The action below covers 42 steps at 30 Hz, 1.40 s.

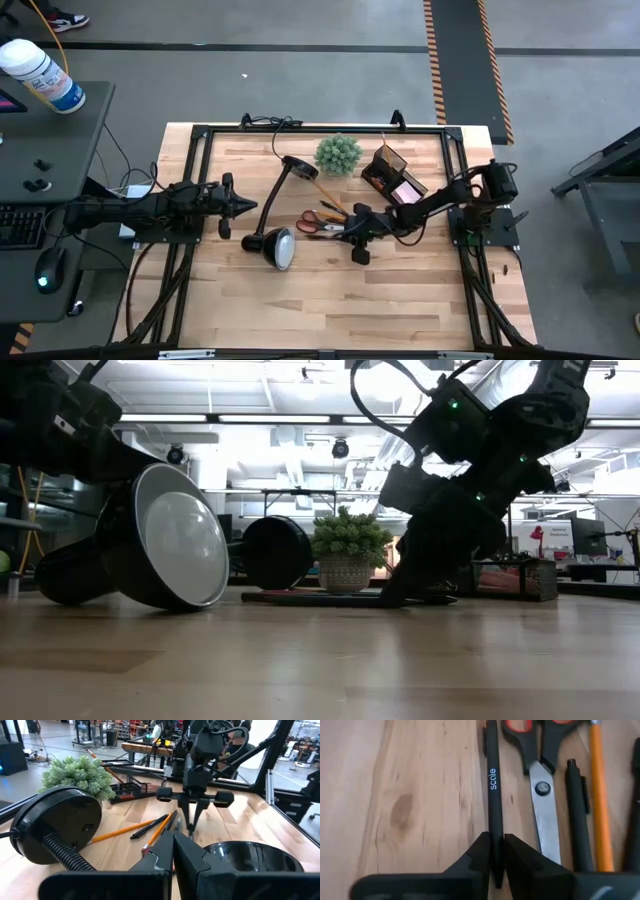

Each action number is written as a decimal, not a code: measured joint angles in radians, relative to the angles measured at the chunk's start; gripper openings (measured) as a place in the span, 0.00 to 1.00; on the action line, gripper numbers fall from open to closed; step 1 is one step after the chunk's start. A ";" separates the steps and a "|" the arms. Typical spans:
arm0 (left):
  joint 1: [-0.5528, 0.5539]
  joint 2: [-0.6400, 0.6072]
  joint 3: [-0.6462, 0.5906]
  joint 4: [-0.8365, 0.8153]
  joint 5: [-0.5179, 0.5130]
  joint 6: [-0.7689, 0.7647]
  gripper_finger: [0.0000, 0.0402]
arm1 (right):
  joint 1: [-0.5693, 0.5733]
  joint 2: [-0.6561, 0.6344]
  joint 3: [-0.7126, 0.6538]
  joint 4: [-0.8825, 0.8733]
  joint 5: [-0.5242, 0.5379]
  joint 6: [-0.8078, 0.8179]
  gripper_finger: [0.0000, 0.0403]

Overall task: Pick and place office supplies into organizer
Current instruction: Put the bottom pen into the top left section of the desk organizer

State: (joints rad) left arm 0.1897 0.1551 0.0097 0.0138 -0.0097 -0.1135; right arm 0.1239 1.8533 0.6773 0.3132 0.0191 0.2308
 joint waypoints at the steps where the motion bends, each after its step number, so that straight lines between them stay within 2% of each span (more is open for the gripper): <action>1: 0.000 0.000 0.000 0.001 -0.003 0.000 0.00 | 0.005 0.002 0.000 0.007 -0.001 -0.001 0.05; 11: 0.000 0.000 0.000 0.001 -0.006 0.000 0.00 | 0.052 -0.025 -0.002 0.054 -0.047 0.039 0.05; 15: 0.000 0.000 0.000 0.001 -0.006 0.000 0.00 | 0.080 -0.094 -0.008 -0.006 -0.005 0.033 0.05; 25: 0.000 0.000 0.000 0.001 -0.003 0.000 0.00 | 0.163 -0.339 -0.006 -0.129 0.226 0.023 0.05; 34: 0.000 0.000 0.000 0.000 -0.002 0.000 0.00 | 0.260 -0.562 -0.004 -0.353 0.601 0.044 0.05; 38: 0.000 0.000 0.000 0.007 -0.002 0.000 0.00 | 0.295 -0.618 -0.004 -0.353 0.737 0.032 0.05; 42: 0.000 0.000 0.000 0.092 0.001 -0.003 0.00 | 0.304 -0.625 -0.004 -0.308 0.846 0.010 0.05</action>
State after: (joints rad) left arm 0.1898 0.1551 0.0097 0.1063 -0.0090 -0.1169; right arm 0.4275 1.2283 0.6735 0.0050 0.8652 0.2404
